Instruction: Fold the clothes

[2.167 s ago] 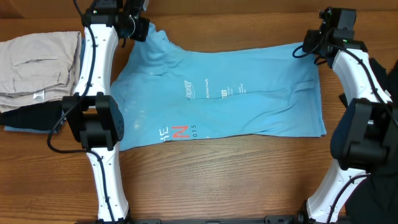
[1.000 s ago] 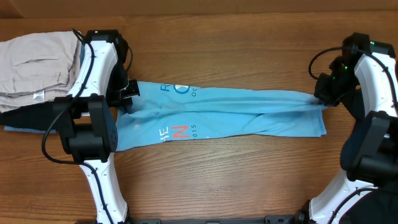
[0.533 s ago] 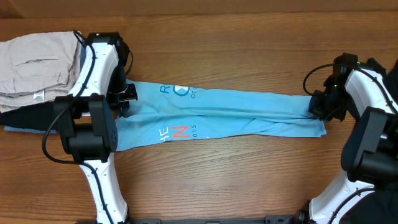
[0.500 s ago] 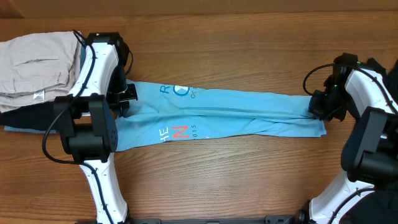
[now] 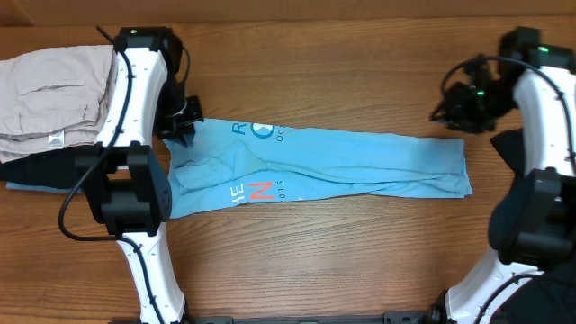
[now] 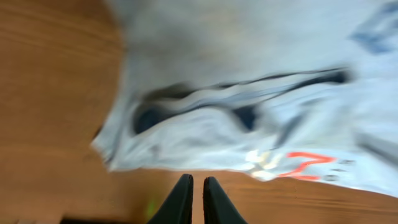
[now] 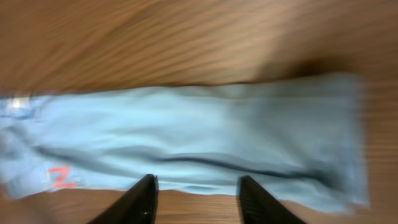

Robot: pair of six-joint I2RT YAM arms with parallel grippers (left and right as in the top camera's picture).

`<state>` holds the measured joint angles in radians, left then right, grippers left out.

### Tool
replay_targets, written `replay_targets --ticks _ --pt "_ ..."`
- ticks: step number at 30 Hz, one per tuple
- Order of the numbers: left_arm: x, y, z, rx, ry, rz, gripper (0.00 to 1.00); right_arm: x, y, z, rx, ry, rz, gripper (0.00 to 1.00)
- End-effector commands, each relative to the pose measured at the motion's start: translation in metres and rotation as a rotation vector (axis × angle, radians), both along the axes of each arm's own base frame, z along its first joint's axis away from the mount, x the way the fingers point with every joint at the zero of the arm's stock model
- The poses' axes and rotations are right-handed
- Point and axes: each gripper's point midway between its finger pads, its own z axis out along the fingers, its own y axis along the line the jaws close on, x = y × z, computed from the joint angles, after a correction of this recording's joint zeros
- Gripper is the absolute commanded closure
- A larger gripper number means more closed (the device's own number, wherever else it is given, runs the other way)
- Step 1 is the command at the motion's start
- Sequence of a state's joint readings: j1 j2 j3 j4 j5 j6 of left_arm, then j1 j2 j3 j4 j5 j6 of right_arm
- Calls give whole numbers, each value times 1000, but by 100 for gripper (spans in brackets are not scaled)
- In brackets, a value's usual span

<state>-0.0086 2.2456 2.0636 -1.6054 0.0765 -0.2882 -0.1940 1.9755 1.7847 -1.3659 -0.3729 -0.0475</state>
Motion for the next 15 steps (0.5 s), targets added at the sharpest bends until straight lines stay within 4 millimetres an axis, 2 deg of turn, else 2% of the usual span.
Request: replay_targets --ticks 1,3,4,6,8,11,15 --pt "11 -44 6 -112 -80 -97 91 2 78 12 111 -97 235 96" --pt "17 -57 -1 -112 -107 -130 94 -1 120 1 114 -117 340 96" --pt "17 -59 -3 -110 -110 -137 94 -2 134 -4 116 -125 374 96" --pt "18 -61 -8 -111 -114 -142 83 -8 164 -16 119 -146 447 96" --pt "20 -60 -12 -110 -123 -140 81 -16 190 -30 128 -144 482 96" --pt "19 -58 -15 -109 -115 -134 86 -27 216 -51 144 -119 457 96" --pt "20 -54 -16 -85 -116 -140 87 -38 226 -77 161 -53 354 96"
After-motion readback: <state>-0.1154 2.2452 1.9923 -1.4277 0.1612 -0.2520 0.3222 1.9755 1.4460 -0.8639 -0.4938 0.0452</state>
